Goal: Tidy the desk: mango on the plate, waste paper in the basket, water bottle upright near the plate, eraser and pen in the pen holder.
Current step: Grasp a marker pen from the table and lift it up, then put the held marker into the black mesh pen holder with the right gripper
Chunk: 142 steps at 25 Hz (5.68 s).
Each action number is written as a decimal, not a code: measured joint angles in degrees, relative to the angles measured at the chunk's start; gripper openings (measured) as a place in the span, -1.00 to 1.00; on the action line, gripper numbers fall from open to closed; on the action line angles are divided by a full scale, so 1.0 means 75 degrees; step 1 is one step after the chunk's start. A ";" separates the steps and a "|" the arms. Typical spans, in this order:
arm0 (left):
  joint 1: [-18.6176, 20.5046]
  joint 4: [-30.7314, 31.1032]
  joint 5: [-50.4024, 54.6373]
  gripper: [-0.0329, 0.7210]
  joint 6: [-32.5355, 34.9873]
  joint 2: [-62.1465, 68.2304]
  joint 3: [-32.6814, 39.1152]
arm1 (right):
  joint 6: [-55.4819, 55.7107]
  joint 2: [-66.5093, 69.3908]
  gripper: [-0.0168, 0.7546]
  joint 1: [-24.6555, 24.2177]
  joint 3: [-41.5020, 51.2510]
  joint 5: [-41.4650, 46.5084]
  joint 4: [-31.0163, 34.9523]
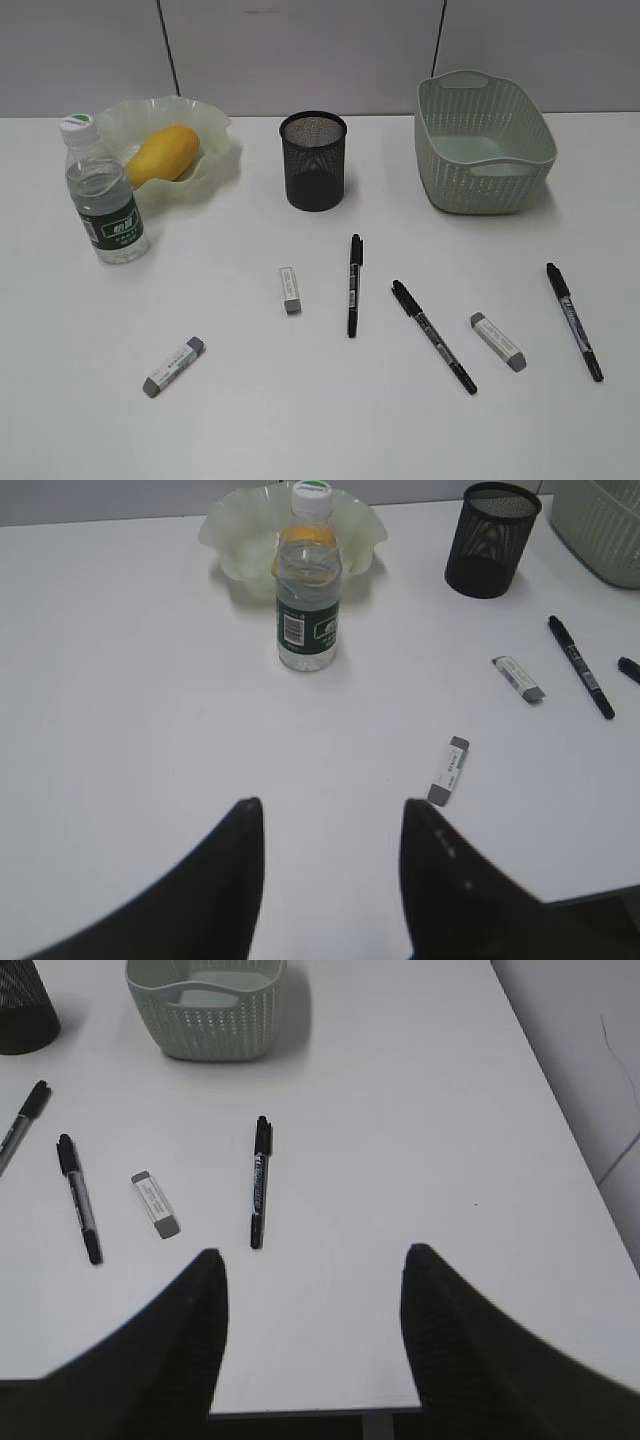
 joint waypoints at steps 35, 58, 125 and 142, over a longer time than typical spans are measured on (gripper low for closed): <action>0.1504 0.0000 0.0000 -0.27 0.0000 0.0000 0.0000 | 0.1103 0.8961 0.20 0.0011 -0.2174 -0.0772 0.0896; 0.1504 0.0000 0.0000 -0.28 0.0000 0.0000 0.0000 | 0.1783 1.4569 0.20 0.0927 -0.3642 -0.2498 0.0000; 0.1504 -0.0008 0.0000 -0.28 0.0000 0.0000 0.0000 | 0.0601 1.2392 -0.70 0.3668 -0.4382 -0.7335 0.1436; 0.1504 -0.0016 0.0000 -0.28 0.0000 0.0000 0.0000 | 0.0696 1.4738 -0.70 0.3694 -0.6250 -0.9836 0.0150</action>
